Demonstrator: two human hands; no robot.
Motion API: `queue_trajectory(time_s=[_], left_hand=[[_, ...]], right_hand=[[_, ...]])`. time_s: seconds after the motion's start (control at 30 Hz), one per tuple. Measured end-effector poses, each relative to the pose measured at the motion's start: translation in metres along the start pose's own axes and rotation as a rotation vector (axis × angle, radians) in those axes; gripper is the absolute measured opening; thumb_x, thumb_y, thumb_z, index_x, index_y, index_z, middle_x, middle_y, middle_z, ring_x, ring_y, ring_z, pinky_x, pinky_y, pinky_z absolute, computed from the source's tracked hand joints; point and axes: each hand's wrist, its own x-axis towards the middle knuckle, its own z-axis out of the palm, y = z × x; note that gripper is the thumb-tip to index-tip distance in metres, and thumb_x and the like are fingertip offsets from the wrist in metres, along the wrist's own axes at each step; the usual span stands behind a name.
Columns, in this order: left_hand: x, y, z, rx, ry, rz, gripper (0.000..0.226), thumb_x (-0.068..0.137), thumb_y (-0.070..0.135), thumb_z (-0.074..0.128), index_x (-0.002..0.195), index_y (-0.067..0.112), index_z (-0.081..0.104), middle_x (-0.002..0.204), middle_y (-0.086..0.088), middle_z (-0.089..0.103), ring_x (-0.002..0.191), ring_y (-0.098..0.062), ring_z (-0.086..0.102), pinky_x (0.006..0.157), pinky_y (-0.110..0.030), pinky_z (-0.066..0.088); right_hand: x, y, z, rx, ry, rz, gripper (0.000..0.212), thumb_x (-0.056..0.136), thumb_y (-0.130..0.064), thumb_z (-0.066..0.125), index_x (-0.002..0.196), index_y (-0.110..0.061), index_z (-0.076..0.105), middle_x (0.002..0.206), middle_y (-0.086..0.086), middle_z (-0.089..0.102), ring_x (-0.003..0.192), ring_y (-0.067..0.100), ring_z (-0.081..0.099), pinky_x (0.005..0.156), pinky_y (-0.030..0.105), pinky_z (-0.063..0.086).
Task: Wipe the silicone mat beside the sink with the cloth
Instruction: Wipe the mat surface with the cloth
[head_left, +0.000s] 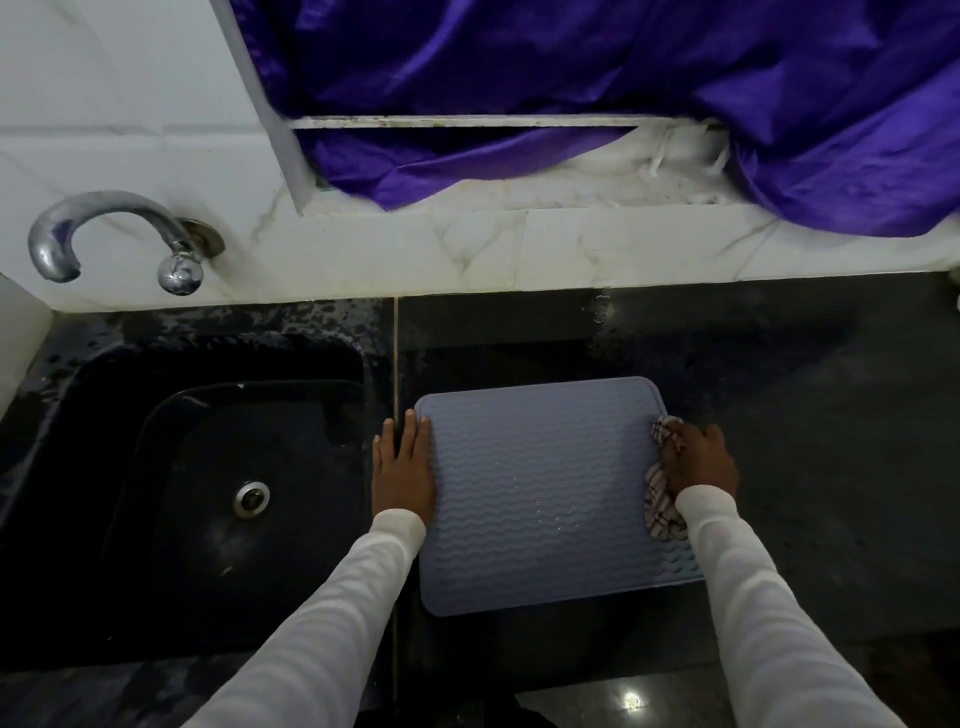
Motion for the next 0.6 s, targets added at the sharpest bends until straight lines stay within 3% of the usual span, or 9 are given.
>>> queue_trajectory(time_s=[0.17,0.27,0.37,0.47,0.6], left_hand=[[0.005,-0.009,-0.006,0.071,-0.025,0.038,0.063,0.102,0.018,0.03,0.155,0.021,-0.004,0.163,-0.001,-0.007,0.15,-0.028,-0.005,0.121,-0.046,-0.004],[0.007,-0.012,-0.008,0.084,-0.036,0.047,0.063,0.102,0.022,0.031,0.155,0.022,-0.004,0.163,0.0,-0.007,0.15,-0.026,-0.004,0.121,-0.046,-0.004],[0.011,-0.014,-0.009,0.081,-0.059,0.054,0.069,0.1,0.026,0.038,0.155,0.021,-0.002,0.163,-0.001,-0.005,0.15,-0.026,-0.003,0.121,-0.046,-0.004],[0.014,-0.016,-0.01,0.085,-0.062,0.073,0.066,0.1,0.026,0.037,0.155,0.02,0.001,0.164,-0.002,-0.002,0.15,-0.026,-0.002,0.121,-0.047,0.0],[0.014,-0.02,-0.008,0.057,-0.064,0.084,0.067,0.098,0.043,0.034,0.156,0.021,0.006,0.163,-0.002,0.002,0.15,-0.024,0.0,0.121,-0.044,-0.001]], right_hand=[[-0.034,-0.071,-0.011,0.18,0.049,-0.286,0.027,0.093,-0.027,0.056,0.116,-0.021,0.069,0.115,0.011,0.063,0.096,0.034,0.063,0.082,0.034,0.049],[-0.073,-0.123,-0.014,0.289,-0.151,-0.368,0.022,0.088,-0.028,0.063,0.109,-0.028,0.069,0.111,0.006,0.062,0.094,0.026,0.063,0.08,0.027,0.046],[-0.113,-0.159,0.002,0.222,-0.295,-0.472,0.02,0.085,-0.03,0.062,0.103,-0.027,0.07,0.108,0.006,0.063,0.094,0.028,0.063,0.08,0.029,0.047],[-0.147,-0.181,0.035,0.113,-0.271,-0.573,0.028,0.09,-0.038,0.05,0.111,-0.026,0.064,0.113,0.006,0.058,0.096,0.029,0.061,0.08,0.035,0.049],[-0.17,-0.189,0.075,0.096,-0.201,-0.576,0.048,0.093,-0.048,0.028,0.128,-0.025,0.053,0.122,0.013,0.049,0.098,0.032,0.056,0.076,0.043,0.053]])
